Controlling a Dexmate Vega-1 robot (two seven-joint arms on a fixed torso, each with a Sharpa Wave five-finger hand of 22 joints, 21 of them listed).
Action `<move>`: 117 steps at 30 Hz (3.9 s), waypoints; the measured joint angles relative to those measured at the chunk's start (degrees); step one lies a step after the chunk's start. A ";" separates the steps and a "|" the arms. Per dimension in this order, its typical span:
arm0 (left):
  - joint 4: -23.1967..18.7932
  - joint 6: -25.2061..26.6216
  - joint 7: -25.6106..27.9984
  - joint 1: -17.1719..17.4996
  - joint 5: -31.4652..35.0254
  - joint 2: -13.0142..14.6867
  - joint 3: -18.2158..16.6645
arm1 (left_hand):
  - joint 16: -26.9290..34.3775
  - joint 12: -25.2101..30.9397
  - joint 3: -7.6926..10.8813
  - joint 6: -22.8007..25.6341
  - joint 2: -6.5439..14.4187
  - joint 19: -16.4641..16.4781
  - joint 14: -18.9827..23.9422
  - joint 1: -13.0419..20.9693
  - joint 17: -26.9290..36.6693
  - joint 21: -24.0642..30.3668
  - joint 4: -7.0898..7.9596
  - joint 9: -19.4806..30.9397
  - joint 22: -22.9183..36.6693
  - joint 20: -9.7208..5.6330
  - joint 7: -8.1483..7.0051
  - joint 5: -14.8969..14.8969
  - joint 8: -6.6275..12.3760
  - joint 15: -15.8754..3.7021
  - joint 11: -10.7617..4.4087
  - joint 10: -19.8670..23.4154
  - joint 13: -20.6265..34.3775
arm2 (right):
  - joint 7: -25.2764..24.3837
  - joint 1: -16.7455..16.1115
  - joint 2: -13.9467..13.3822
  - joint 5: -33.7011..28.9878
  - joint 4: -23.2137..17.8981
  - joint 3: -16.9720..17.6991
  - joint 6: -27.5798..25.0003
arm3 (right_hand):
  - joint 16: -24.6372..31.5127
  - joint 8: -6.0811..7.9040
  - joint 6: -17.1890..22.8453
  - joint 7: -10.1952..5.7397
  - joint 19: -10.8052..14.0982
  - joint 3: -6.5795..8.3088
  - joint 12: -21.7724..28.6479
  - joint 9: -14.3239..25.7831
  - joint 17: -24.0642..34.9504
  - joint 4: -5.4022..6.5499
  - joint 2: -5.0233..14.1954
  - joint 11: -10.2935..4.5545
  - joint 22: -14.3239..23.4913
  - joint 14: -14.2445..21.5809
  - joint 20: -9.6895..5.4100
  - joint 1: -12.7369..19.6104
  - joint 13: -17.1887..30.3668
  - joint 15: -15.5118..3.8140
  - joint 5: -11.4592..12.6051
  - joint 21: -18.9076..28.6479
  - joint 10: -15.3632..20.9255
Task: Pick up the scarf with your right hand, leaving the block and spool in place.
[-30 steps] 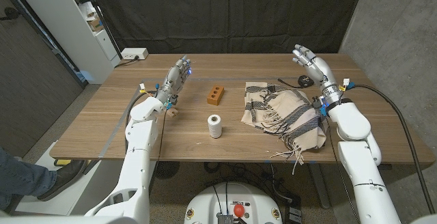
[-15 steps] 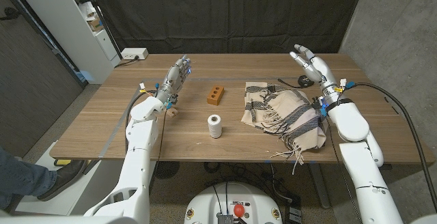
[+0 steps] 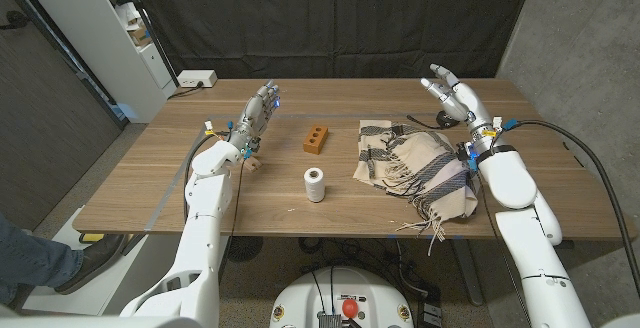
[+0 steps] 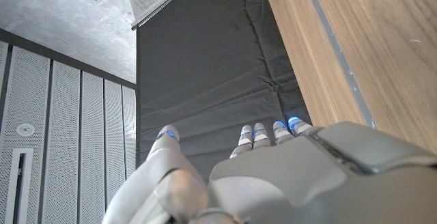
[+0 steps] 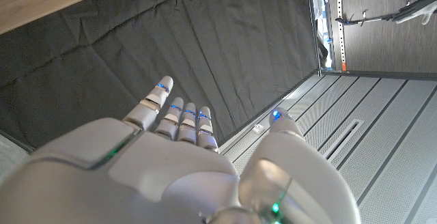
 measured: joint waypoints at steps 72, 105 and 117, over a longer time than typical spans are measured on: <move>0.00 0.25 -0.12 0.27 0.66 0.24 0.08 | 0.00 0.00 0.04 1.33 0.52 0.00 0.57 0.98 0.00 0.00 -0.88 0.00 -0.02 0.00 0.10 -0.78 0.00 0.57 0.31 0.30 0.00 | -9.32 -6.28 -3.86 -24.26 -8.36 -3.76 -8.33 | -0.68 0.38 5.64 -5.81 -14.33 -1.50 0.00 0.27 -0.16 -2.76 -2.20 -1.58 0.13 1.91 11.47 0.38 0.54 4.61 2.14 0.00 2.40; 3.39 -0.47 -0.77 -1.68 1.72 0.39 -0.01 | 0.00 0.00 0.15 2.56 0.76 0.10 0.36 1.20 0.00 0.00 -1.26 0.00 -0.02 0.52 0.71 -0.98 0.00 0.78 1.14 0.73 0.00 | -5.02 -7.39 -6.65 -33.72 -10.48 -7.48 -19.08 | -0.25 0.38 5.94 -5.50 -12.96 -1.72 0.00 0.26 -0.34 -3.33 -2.96 -0.97 0.28 2.94 11.57 1.15 0.63 6.28 3.03 0.27 3.02; 3.66 -0.53 -0.56 -2.12 2.50 0.35 0.02 | 0.00 0.00 0.15 2.56 0.98 0.10 0.63 1.43 0.00 0.00 -1.26 0.00 -0.02 0.52 0.71 -1.19 0.00 1.04 1.14 0.72 0.00 | -4.27 -7.18 -7.57 -34.80 -9.84 -8.40 -20.85 | -0.25 0.38 6.25 -5.81 -11.74 -2.13 0.45 0.26 -0.43 -3.73 -3.49 -0.59 0.27 3.01 11.56 1.67 0.82 6.37 3.03 0.71 3.46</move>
